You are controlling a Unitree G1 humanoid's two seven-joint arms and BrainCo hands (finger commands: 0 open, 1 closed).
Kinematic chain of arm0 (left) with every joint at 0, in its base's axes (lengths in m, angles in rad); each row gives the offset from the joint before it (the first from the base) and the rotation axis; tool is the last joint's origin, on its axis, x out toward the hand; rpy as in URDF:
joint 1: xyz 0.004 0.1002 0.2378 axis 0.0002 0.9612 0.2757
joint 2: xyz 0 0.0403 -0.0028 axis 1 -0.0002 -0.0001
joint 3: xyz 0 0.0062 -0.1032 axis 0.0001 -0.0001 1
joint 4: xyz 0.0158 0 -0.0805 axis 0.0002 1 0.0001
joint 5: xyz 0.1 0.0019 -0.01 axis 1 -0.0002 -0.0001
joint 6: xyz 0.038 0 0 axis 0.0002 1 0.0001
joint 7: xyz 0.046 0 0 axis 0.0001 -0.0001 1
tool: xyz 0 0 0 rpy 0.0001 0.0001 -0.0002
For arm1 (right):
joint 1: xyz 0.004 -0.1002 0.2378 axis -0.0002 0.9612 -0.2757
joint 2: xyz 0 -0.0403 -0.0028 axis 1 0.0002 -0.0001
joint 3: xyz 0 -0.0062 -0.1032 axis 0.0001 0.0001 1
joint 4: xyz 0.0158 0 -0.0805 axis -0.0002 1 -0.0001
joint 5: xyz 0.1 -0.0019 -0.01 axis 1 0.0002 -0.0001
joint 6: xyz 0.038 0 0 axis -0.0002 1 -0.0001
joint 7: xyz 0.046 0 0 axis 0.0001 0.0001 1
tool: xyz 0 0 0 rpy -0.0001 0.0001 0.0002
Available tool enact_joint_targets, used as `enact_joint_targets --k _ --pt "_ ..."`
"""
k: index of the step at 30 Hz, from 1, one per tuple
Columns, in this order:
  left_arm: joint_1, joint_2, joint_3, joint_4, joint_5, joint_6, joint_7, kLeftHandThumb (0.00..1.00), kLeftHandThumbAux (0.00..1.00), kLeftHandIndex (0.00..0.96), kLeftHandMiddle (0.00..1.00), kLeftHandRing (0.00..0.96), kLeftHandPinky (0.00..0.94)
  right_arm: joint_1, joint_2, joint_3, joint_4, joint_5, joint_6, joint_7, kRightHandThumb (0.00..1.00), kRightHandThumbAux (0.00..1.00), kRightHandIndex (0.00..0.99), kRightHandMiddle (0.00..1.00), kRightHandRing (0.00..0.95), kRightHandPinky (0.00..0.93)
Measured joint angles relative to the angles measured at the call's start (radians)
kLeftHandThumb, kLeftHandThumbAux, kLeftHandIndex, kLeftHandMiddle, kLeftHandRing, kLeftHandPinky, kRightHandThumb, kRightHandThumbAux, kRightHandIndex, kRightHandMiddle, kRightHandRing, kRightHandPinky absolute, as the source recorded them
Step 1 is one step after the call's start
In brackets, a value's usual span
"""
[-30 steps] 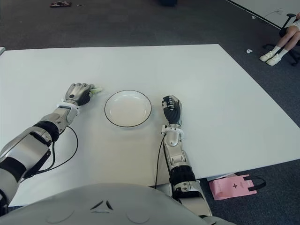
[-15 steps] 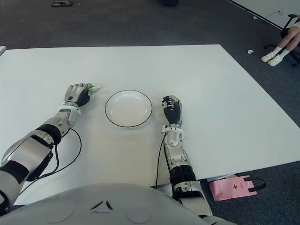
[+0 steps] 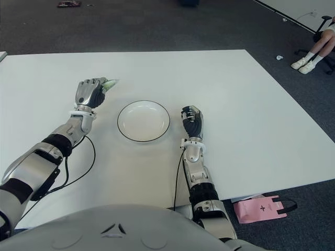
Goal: Put the toothpaste on the table into the plate.
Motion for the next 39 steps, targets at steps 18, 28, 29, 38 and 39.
enact_joint_targets --k 18,28,29,38,39 --pt "0.068 0.018 0.001 -0.379 0.08 0.049 -0.052 0.85 0.67 0.394 0.54 0.881 0.868 -0.002 0.003 -0.008 0.004 0.023 -0.004 0.021 0.705 0.731 0.421 0.492 0.502 0.53" --pt "0.094 0.018 -0.014 -0.526 0.147 0.056 -0.117 0.849 0.67 0.395 0.542 0.877 0.842 -0.012 0.004 -0.011 0.019 0.023 -0.01 0.02 0.704 0.731 0.421 0.492 0.503 0.531" --pt "0.095 0.018 -0.016 -0.533 0.151 0.052 -0.122 0.849 0.67 0.395 0.542 0.876 0.843 -0.013 0.004 -0.011 0.02 0.022 -0.01 0.02 0.704 0.731 0.422 0.492 0.503 0.529" --pt "0.095 0.013 -0.065 -0.559 0.184 -0.016 -0.179 0.849 0.669 0.396 0.544 0.862 0.85 -0.018 0.003 -0.01 0.026 0.021 -0.013 0.019 0.704 0.732 0.422 0.49 0.498 0.52" --pt "0.093 0.011 -0.075 -0.554 0.192 -0.023 -0.179 0.85 0.669 0.396 0.544 0.861 0.851 -0.018 0.003 -0.01 0.027 0.021 -0.013 0.019 0.704 0.732 0.422 0.489 0.497 0.519"
